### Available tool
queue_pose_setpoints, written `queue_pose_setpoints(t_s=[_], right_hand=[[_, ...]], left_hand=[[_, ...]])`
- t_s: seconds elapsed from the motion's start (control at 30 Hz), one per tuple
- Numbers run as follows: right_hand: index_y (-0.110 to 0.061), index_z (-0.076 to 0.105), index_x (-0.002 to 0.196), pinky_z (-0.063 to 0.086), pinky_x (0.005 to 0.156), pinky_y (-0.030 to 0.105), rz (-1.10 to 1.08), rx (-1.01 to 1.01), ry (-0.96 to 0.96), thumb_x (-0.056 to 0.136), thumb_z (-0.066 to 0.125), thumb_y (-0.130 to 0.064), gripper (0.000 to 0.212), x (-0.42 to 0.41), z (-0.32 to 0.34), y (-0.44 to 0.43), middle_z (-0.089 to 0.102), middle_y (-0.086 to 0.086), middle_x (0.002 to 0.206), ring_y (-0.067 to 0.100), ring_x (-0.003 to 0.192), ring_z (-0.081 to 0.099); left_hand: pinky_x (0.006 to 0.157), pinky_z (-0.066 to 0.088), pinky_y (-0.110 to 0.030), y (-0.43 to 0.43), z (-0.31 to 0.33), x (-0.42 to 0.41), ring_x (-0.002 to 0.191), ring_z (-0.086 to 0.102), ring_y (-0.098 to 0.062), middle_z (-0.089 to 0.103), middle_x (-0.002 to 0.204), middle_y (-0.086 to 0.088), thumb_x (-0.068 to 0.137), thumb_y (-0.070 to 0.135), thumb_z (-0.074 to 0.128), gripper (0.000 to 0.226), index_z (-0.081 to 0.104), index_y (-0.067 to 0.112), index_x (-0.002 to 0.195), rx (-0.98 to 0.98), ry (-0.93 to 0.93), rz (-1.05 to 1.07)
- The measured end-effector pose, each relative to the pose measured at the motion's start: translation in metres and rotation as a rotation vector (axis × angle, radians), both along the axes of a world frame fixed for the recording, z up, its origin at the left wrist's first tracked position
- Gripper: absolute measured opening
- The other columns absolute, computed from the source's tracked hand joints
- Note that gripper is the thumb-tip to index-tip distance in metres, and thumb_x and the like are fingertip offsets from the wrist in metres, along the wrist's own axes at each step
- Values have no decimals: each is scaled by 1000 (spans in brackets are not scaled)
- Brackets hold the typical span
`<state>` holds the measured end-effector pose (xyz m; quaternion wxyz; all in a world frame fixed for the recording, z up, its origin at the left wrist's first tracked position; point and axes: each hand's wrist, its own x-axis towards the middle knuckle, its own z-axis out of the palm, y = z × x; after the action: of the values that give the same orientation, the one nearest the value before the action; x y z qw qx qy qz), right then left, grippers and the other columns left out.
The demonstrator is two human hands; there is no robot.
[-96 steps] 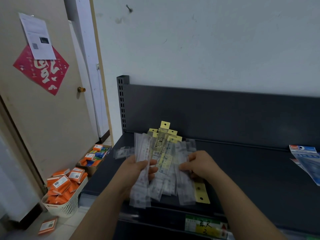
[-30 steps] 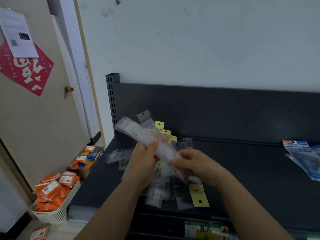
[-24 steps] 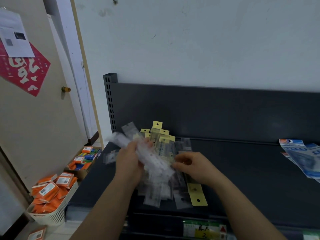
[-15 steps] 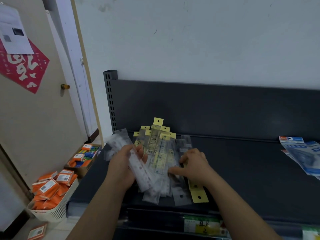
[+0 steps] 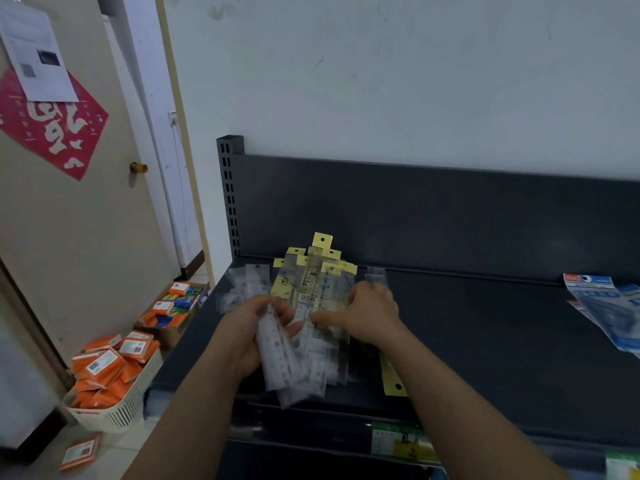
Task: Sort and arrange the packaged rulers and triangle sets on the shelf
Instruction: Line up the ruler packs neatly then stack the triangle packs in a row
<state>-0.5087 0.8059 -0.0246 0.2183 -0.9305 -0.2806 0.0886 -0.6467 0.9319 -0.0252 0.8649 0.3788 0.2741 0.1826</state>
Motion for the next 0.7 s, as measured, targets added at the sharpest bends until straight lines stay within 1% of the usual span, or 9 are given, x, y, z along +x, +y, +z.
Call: queue_pose_setpoints(t_s=[0.07, 0.13, 0.17, 0.23, 0.37, 0.43, 0.53, 0.6, 0.7], right_hand=[[-19, 54, 110, 43, 91, 36, -15, 36, 66, 53, 67, -80, 85, 3, 0, 5, 45, 5, 121, 22, 115, 46], [-18, 57, 84, 48, 72, 37, 2, 165, 164, 58, 77, -65, 57, 9, -1, 2, 55, 4, 96, 17, 85, 55], [-17, 54, 75, 48, 65, 38, 4, 227, 227, 63, 80, -55, 48, 10, -1, 0, 55, 4, 82, 16, 71, 54], [-16, 49, 70, 43, 56, 31, -20, 314, 321, 72, 81, -38, 39, 13, 0, -6, 50, 2, 67, 14, 58, 48], [-10, 57, 75, 38, 49, 22, -79, 440, 350, 88, 67, -27, 24, 16, 6, -14, 47, 6, 65, 13, 54, 44], [-3, 65, 85, 44, 58, 25, -97, 561, 441, 92, 60, -27, 25, 17, 12, -22, 59, 8, 73, 17, 64, 54], [-5, 65, 100, 56, 72, 38, 91, 689, 668, 98, 52, -21, 20, 18, 24, -39, 71, 11, 86, 24, 76, 66], [-4, 64, 106, 56, 66, 33, 234, 697, 814, 97, 51, -13, 18, 20, 33, -53, 68, 11, 84, 22, 72, 65], [-4, 66, 110, 53, 65, 29, 401, 598, 886, 90, 56, -5, 22, 29, 45, -69, 66, 7, 79, 17, 66, 59]], left_hand=[[59, 58, -37, 1, -1, -1, 62, 59, -19, 58, 62, -9, 91, 7, 52, 14, 56, 3, 78, -5, 8, 4], [57, 58, -35, 1, -2, -2, 63, 60, -20, 58, 65, -10, 91, 7, 52, 13, 56, 2, 80, -12, 2, 16], [56, 58, -34, 1, -3, -3, 64, 59, -20, 57, 67, -10, 92, 7, 51, 12, 56, 2, 82, -21, -9, 22], [54, 58, -33, 1, -2, -3, 66, 58, -21, 56, 69, -10, 93, 6, 50, 12, 55, 3, 83, -32, -22, 30], [55, 58, -34, 1, -2, -3, 63, 58, -20, 57, 66, -9, 92, 7, 52, 8, 56, 2, 87, -31, -28, 31], [54, 57, -33, 1, -2, -5, 61, 56, -19, 56, 66, -7, 92, 9, 53, 9, 58, 2, 93, -43, -52, 31], [48, 54, -27, 1, 3, -7, 53, 54, -15, 54, 66, -5, 94, 22, 52, 21, 60, 3, 98, -85, -76, -26], [44, 51, -23, 1, 10, -8, 47, 53, -14, 53, 63, -3, 95, 38, 49, 35, 60, 4, 95, -117, -85, -116], [43, 51, -25, 1, 15, -7, 46, 55, -17, 55, 63, -7, 93, 54, 45, 55, 61, 2, 91, -75, -49, -216]])
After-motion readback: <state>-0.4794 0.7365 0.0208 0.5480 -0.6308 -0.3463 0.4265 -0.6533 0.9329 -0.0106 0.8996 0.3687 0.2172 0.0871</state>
